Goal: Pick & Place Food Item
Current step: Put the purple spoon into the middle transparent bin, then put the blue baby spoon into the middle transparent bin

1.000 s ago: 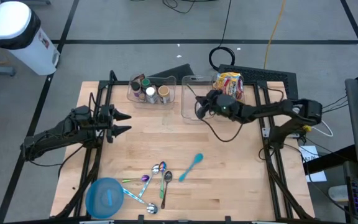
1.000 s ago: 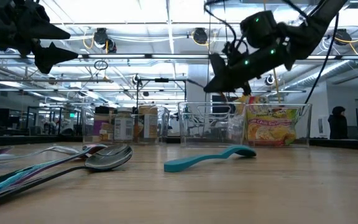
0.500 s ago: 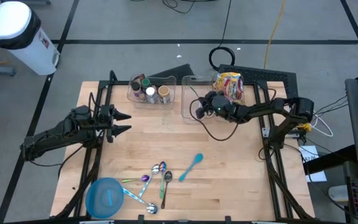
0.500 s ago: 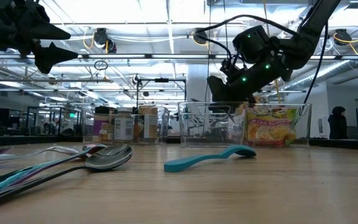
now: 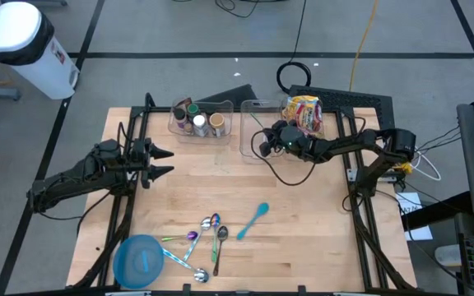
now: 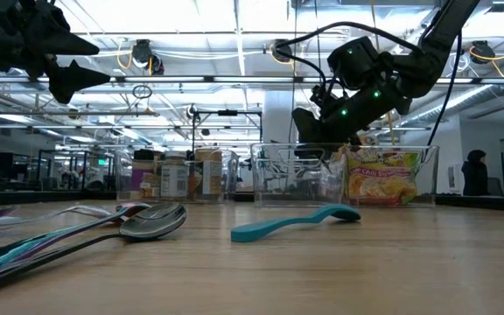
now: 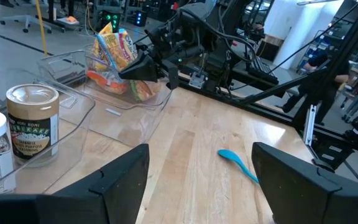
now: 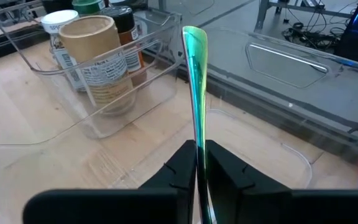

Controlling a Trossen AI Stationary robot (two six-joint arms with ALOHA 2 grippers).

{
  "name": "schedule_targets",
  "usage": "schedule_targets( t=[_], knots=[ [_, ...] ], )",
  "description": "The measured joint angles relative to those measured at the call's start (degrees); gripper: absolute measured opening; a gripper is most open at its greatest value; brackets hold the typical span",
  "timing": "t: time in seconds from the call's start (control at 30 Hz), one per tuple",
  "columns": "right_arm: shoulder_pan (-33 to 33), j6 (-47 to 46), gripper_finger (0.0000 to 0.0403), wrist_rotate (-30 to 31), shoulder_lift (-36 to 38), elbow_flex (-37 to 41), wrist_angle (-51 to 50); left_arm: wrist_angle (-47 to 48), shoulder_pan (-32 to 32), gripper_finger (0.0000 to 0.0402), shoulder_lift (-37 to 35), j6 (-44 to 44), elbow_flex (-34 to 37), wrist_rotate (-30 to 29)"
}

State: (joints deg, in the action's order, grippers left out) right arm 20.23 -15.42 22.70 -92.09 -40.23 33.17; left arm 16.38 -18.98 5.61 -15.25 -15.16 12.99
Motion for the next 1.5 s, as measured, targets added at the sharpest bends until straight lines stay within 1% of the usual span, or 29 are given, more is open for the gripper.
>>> schedule_targets(
  t=[0.13,0.33,0.43,0.5,0.63,0.73,0.8,0.87,0.93,1.0,1.07,1.2,1.27,1.33,1.4,1.47,1.5],
  knots=[
    [0.0,0.0,0.0047,0.0,0.0,0.0,0.0,0.0,0.0,0.0282,0.0,0.0,0.0,0.0],
    [0.0,0.3,0.0093,0.0,0.0,0.0,0.1,0.0,0.0,0.0274,0.0,0.0,0.0,0.0],
    [0.0,2.9,0.0118,-0.4,0.2,0.0,1.4,0.0,0.0,0.0279,0.0,0.0,0.0,0.0],
    [-0.5,4.9,0.0133,-1.4,1.9,0.0,1.4,0.0,0.0,0.0283,0.0,0.0,0.0,0.0],
    [-3.3,8.5,0.0161,-5.2,5.9,-0.5,1.9,0.0,0.0,0.0292,0.0,0.0,0.0,0.0],
    [-7.0,10.8,0.0181,-9.2,9.2,-0.6,3.5,0.0,0.0,0.0296,0.0,0.0,0.0,0.0],
    [-10.0,11.5,0.0191,-14.3,11.4,-0.5,3.0,0.0,0.0,0.0295,0.0,0.0,0.0,0.0],
    [-13.3,11.3,0.0196,-20.6,12.7,-0.5,3.4,0.0,0.0,0.0292,0.0,0.0,0.0,0.0],
    [-16.8,10.4,0.0198,-25.3,13.2,-0.5,3.6,0.0,0.0,0.0287,0.0,0.0,0.0,0.0],
    [-20.5,10.2,0.0198,-27.8,13.2,-0.5,3.7,0.0,0.0,0.0283,0.0,0.0,0.0,0.0],
    [-24.6,11.6,0.0196,-28.8,12.9,-0.5,3.7,0.0,0.0,0.0279,0.0,0.0,0.0,0.0],
    [-32.9,17.0,0.0197,-28.7,10.7,-0.5,3.4,0.0,0.0,0.0274,0.0,0.0,0.0,0.0],
    [-36.7,18.2,0.0202,-28.1,9.2,-1.6,1.4,0.0,0.0,0.0276,0.0,0.0,0.0,0.0],
    [-40.0,19.0,0.021,-25.4,7.6,-4.3,-3.1,0.0,0.0,0.0281,0.0,0.0,0.0,0.0],
    [-42.6,20.1,0.0218,-21.0,5.3,-7.5,-8.0,0.0,0.0,0.0285,0.0,0.0,0.0,0.0],
    [-44.4,20.9,0.0225,-17.3,2.5,-10.5,-10.8,0.0,0.0,0.029,0.0,0.0,0.0,0.0],
    [-45.0,21.1,0.0227,-16.6,1.1,-11.9,-11.8,0.0,0.0,0.0292,0.0,0.0,0.0,0.0]
  ],
)
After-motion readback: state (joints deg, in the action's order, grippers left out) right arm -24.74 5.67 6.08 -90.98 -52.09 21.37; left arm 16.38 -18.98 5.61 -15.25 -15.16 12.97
